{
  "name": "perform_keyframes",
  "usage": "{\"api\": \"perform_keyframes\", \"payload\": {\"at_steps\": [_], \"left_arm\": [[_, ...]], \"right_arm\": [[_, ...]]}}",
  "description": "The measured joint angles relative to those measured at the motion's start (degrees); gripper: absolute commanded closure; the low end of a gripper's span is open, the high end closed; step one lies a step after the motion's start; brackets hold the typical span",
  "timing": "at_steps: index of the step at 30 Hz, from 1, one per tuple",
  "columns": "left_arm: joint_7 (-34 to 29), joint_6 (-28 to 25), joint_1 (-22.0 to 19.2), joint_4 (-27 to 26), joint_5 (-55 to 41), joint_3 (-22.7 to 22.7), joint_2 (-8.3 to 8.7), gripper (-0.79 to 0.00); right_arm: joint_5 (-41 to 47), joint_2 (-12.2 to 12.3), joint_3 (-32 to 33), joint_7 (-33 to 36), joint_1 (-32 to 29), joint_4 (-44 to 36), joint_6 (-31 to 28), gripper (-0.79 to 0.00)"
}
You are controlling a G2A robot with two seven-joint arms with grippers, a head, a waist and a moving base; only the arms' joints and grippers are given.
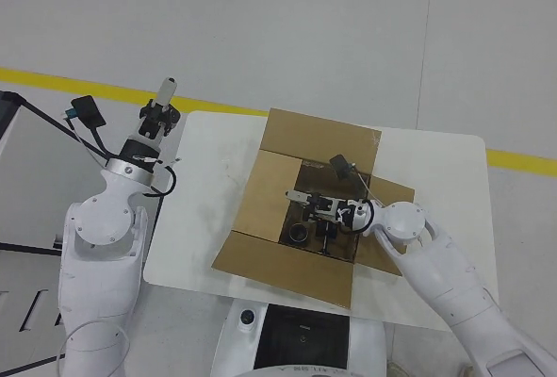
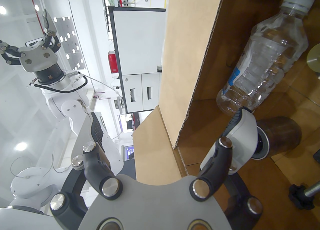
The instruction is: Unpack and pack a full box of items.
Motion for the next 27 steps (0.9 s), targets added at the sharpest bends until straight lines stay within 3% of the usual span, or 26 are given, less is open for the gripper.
{"api": "perform_keyframes", "payload": {"at_steps": [11,18,27], "left_arm": [[0.0,0.0,0.0,0.0,0.0,0.0,0.0,-0.785],[0.0,0.0,0.0,0.0,0.0,0.0,0.0,-0.785],[0.0,0.0,0.0,0.0,0.0,0.0,0.0,-0.785]], "right_arm": [[-1.3,-2.8,-6.3,-3.4,5.7,5.9,-1.5,-0.782],[-1.8,-5.1,-10.4,-3.8,10.1,11.0,-0.9,-0.702],[-0.3,-6.3,-10.4,-1.6,13.8,9.3,-1.9,-0.723]]}}
